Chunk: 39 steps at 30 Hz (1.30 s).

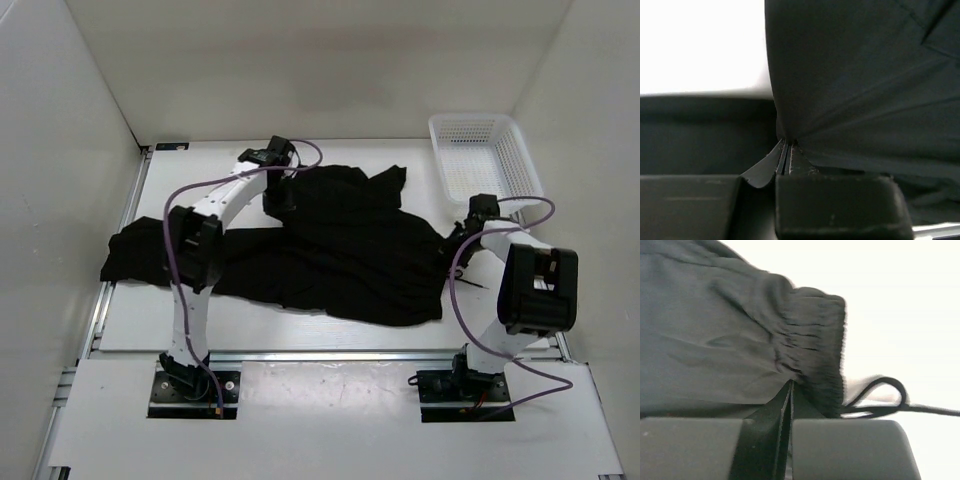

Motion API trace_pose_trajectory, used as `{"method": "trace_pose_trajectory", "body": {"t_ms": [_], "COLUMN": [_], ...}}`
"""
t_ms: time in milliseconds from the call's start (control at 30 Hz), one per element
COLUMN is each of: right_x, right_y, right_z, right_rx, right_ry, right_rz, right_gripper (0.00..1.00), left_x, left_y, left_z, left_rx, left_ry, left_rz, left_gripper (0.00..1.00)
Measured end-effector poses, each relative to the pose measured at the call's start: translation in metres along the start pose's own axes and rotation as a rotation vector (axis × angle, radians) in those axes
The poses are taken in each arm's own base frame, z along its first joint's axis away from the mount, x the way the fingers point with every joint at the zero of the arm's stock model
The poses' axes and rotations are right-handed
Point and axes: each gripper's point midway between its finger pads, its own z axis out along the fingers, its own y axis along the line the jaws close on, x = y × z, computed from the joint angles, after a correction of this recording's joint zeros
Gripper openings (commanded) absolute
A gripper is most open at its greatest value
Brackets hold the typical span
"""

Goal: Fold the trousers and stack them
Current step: Flatten the trousers out

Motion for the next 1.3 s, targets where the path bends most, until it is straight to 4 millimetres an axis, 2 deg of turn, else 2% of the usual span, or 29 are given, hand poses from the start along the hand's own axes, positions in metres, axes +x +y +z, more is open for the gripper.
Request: {"method": "trace_pose_trajectory", "body": {"t_ms": [100,133,167,200,233,267,300,333,400,467,533,567,633,700,733,767,800,833,900,1000,1067,1133,1200,1233,1267,1300], "right_x": [0.026,0.035,0.044,0.051,0.057,0.06,0.06,0.059,0.051,0.04,0.024,0.017,0.005,-0.003,-0.006,-0.007,-0.007,-0.007,-0.005,-0.003,0.0,0.0,0.002,0.002,0.002,0.002], "right_y": [0.001,0.002,0.001,0.0,-0.001,-0.002,-0.001,0.001,0.008,0.018,0.032,0.039,0.052,0.06,0.062,0.063,0.063,0.063,0.062,0.058,0.054,0.047,0.041,0.039,0.036,0.035], "right_z": [-0.007,-0.01,-0.015,-0.02,-0.025,-0.032,-0.039,-0.045,-0.059,-0.071,-0.083,-0.088,-0.094,-0.092,-0.087,-0.079,-0.071,-0.062,-0.044,-0.023,-0.012,-0.004,0.005,0.009,0.012,0.013], "right_rx": [-0.013,-0.019,-0.025,-0.028,-0.029,-0.031,-0.032,-0.034,-0.04,-0.045,-0.062,-0.072,-0.088,-0.092,-0.089,-0.08,-0.069,-0.056,-0.025,0.032,0.067,0.11,0.147,0.165,0.183,0.196], "right_ry": [0.017,0.02,0.023,0.022,0.017,0.009,-0.007,-0.027,-0.072,-0.112,-0.162,-0.182,-0.21,-0.213,-0.204,-0.186,-0.166,-0.142,-0.102,-0.068,-0.054,-0.051,-0.044,-0.04,-0.036,-0.039], "right_rz": [-0.034,-0.047,-0.057,-0.064,-0.067,-0.072,-0.077,-0.082,-0.094,-0.108,-0.119,-0.124,-0.12,-0.096,-0.078,-0.062,-0.047,-0.032,-0.022,-0.038,-0.052,-0.062,-0.072,-0.08,-0.092,-0.095], "right_gripper": [0.0,0.0,0.0,0.0,0.0,0.02,0.06,0.22,0.43,0.69,0.67,0.49,0.31,0.2,0.21,0.27,0.49,0.58,0.85,0.98,0.98,0.93,0.78,0.53,0.36,0.19], "left_x": [0.018,0.027,0.036,0.043,0.048,0.05,0.047,0.044,0.028,-0.004,-0.039,-0.056,-0.086,-0.105,-0.111,-0.115,-0.114,-0.111,-0.1,-0.08,-0.067,-0.059,-0.057,-0.057,-0.057,-0.058], "left_y": [0.016,0.02,0.024,0.026,0.027,0.027,0.026,0.024,0.018,0.01,0.002,-0.001,-0.006,-0.009,-0.009,-0.008,-0.007,-0.004,0.001,0.01,0.015,0.019,0.018,0.016,0.015,0.014], "left_z": [-0.031,-0.042,-0.053,-0.063,-0.073,-0.083,-0.09,-0.098,-0.11,-0.123,-0.127,-0.127,-0.114,-0.093,-0.077,-0.061,-0.043,-0.024,0.01,0.048,0.062,0.069,0.07,0.07,0.07,0.07], "left_rx": [-0.025,-0.03,-0.034,-0.034,-0.033,-0.034,-0.031,-0.027,-0.023,-0.016,-0.006,-0.003,-0.003,-0.005,-0.01,-0.017,-0.025,-0.036,-0.061,-0.096,-0.113,-0.123,-0.116,-0.106,-0.095,-0.083], "left_ry": [-0.028,-0.035,-0.041,-0.049,-0.057,-0.073,-0.093,-0.112,-0.151,-0.214,-0.283,-0.311,-0.342,-0.345,-0.336,-0.321,-0.296,-0.265,-0.2,-0.107,-0.059,-0.029,-0.023,-0.021,-0.02,-0.017], "left_rz": [-0.014,-0.015,-0.013,-0.009,-0.003,-0.008,0.004,0.007,0.015,0.021,0.023,0.025,0.024,0.027,0.028,0.03,0.03,0.032,0.039,0.053,0.06,0.066,0.066,0.066,0.06,0.053], "left_gripper": [0.1,0.17,0.26,0.39,0.59,0.88,0.93,0.99,1.0,1.0,0.91,0.86,0.8,0.88,0.94,1.0,1.0,1.0,1.0,1.0,1.0,1.0,0.97,0.91,0.79,0.44]}}
